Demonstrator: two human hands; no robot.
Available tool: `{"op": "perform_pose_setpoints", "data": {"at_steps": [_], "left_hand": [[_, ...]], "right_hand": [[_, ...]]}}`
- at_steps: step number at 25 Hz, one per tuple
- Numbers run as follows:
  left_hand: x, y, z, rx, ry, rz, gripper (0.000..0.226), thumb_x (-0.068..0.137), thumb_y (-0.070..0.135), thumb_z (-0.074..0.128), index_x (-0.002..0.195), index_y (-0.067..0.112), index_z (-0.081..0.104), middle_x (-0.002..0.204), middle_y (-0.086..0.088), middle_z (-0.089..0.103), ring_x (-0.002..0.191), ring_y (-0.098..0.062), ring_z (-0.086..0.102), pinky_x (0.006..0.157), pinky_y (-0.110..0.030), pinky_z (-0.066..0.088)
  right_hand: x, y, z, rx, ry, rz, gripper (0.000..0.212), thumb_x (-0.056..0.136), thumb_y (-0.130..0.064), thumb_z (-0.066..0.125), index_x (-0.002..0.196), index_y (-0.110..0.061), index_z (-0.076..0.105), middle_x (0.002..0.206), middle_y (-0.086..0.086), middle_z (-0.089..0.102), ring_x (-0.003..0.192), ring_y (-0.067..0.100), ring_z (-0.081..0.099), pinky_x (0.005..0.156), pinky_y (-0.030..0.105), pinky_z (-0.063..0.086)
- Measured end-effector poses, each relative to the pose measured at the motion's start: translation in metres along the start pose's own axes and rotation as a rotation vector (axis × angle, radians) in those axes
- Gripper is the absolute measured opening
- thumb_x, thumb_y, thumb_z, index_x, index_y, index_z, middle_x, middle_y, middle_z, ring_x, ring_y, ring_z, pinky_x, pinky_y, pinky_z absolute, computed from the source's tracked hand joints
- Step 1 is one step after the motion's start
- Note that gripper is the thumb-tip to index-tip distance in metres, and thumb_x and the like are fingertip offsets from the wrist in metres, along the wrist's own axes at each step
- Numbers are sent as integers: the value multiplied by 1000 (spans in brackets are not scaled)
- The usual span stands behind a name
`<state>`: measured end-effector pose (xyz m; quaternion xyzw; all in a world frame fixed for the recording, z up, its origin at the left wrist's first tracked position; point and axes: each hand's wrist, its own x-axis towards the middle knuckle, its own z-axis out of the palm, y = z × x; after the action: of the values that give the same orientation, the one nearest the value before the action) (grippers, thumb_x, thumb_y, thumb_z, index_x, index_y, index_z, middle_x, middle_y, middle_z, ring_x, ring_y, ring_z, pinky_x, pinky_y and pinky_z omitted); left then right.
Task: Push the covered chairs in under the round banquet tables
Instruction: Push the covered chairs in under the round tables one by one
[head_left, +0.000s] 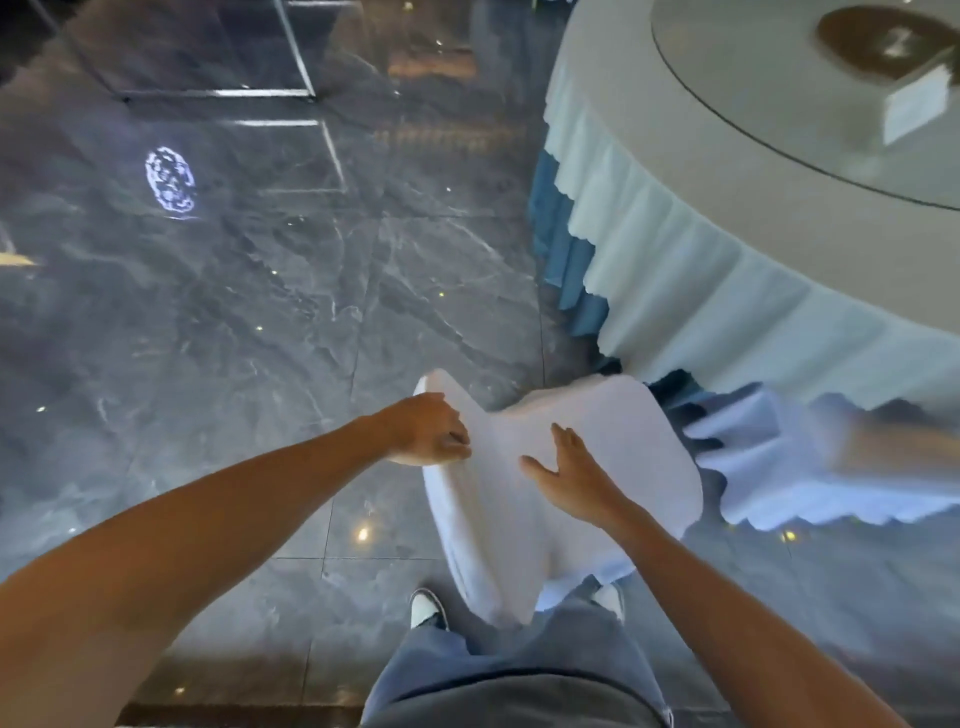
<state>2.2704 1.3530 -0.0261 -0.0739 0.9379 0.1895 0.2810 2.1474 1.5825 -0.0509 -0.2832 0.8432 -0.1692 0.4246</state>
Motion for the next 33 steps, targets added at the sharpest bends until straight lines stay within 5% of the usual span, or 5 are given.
{"op": "perform_pose_setpoints", "data": {"at_steps": [7,17,24,28,33], "left_hand": [[-14,-23,-6,190,-88,260,69,81,66,58,142,35,48,149,10,43,143,-11,26,121,-39,12],[33,-19,-3,521,44,364,41,87,36,59,128,41,62,132,17,61,135,-12,41,115,-46,10],[78,30,-16,482,20,360,42,73,35,44,105,32,71,103,9,72,100,-17,65,88,-36,47],[116,93,-36,535,18,273,16,79,31,48,83,23,61,84,5,66,74,-18,58,52,-29,26],[178,196,-47,434,49,211,9,83,31,55,84,26,62,90,1,71,83,-24,64,65,-29,32]], "right_hand": [[-57,-39,73,146,-222,0,96,71,-76,64,147,-28,33,141,-8,48,124,17,50,103,32,38],[-39,-42,118,-18,242,68,54,78,-32,67,128,-25,46,105,-1,69,91,26,68,84,37,57],[-34,13,48,-154,204,39,52,79,-28,64,127,-28,46,105,0,70,92,28,67,88,41,55],[-28,68,-21,-196,210,33,56,80,-23,62,134,-30,48,107,2,70,95,29,65,86,39,53],[-23,164,-127,-246,207,34,56,83,-17,59,137,-29,52,118,6,68,106,31,64,90,39,51]]}}
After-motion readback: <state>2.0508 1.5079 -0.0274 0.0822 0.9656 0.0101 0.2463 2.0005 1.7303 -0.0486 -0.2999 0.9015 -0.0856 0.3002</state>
